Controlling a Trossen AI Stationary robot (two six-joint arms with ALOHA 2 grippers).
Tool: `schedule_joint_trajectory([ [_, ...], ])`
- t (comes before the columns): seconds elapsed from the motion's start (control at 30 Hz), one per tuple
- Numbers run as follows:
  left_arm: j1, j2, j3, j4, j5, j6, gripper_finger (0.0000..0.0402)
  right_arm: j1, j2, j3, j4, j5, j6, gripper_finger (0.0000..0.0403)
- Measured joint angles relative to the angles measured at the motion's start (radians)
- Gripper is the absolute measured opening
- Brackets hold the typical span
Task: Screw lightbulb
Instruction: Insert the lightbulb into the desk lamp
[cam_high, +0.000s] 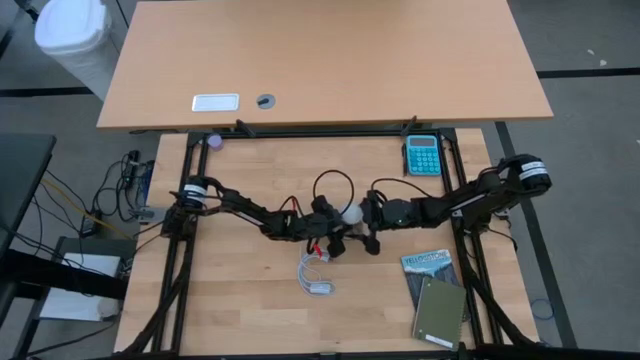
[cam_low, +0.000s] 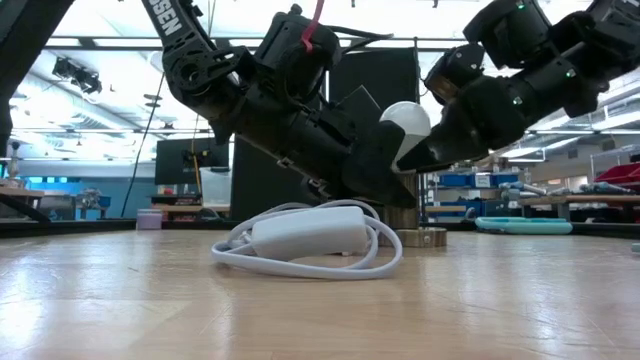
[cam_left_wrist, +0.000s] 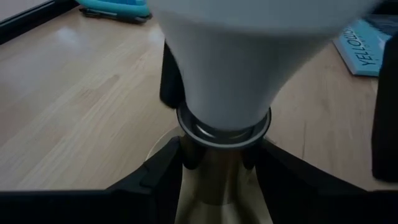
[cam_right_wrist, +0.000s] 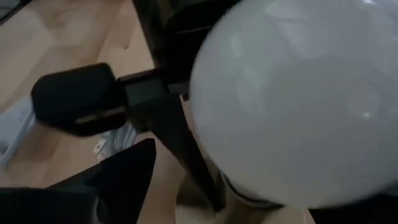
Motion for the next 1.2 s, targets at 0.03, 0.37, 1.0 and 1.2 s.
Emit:
schedule_joint_trajectory([
  [0.03, 0.0, 0.0, 0.0, 0.0, 0.006, 0.004, 0.0188, -0.001, -0.015, 0.0, -0.021, -0.002, -0.009, 0.0362],
  [0.37, 0.001, -0.002, 0.0, 0.005, 0.096, 0.055, 0.0188, -0.062, -0.121, -0.002, -0.179, -0.124, -0.082, 0.0353],
  [1.0, 0.041, -0.002, 0.0, 0.005, 0.431, 0.198, 0.0188, -0.187, -0.125, -0.035, -0.057, -0.553, -0.251, 0.0346],
  [1.2, 0.051, -0.002, -0.002, 0.019, 0.436, 0.21, 0.0188, -0.187, -0.125, -0.127, 0.078, -0.538, -0.21, 0.0346],
])
